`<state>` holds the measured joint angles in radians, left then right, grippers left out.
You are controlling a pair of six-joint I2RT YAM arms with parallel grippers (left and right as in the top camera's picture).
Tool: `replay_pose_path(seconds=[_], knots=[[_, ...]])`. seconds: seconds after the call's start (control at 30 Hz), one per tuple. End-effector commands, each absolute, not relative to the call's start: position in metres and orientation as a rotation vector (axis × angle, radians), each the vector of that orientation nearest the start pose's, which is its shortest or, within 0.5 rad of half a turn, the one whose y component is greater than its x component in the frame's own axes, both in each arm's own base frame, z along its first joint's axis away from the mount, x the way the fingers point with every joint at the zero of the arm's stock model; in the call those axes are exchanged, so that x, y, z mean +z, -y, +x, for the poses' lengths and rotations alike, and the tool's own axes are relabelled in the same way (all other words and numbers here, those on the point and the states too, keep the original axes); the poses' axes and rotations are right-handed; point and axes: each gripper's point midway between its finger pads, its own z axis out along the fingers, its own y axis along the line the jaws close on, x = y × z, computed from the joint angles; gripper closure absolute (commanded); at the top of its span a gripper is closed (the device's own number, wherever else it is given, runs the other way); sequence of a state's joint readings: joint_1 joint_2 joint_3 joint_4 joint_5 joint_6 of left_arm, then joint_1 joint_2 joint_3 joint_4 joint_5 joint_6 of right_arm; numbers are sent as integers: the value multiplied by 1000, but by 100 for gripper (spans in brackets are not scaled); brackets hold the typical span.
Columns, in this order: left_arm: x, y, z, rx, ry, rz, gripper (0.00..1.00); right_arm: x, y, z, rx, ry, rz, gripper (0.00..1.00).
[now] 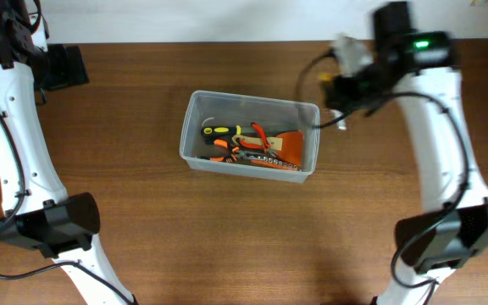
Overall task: Pack container
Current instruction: 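Carry the screwdriver over the container and lower it inside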
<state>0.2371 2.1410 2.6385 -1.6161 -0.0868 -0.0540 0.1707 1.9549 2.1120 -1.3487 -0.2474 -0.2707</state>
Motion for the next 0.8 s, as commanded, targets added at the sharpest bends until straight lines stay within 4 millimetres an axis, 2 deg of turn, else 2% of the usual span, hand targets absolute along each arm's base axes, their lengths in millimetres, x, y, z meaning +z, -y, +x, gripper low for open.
replay_pose_path(seconds=[0.0,0.13,0.3,0.5,0.77], knots=[[289,-124,437,181,-2649,-441,1,243,-137,434,105,-2543,-842,96],[289,-124,437,181,-2649,-441,1,238,-173,444,43,-2399,-1073,96],[289,-124,437,181,-2649,-441,1,212,-195,450,30,-2274,-1374,96],[289,-124,437,181,-2649,-441,1,167,-207,437,120,-2123,-1779,96],[289,-124,437,181,-2649,-441,1,110,-207,440,154,-2093,-1975,91]])
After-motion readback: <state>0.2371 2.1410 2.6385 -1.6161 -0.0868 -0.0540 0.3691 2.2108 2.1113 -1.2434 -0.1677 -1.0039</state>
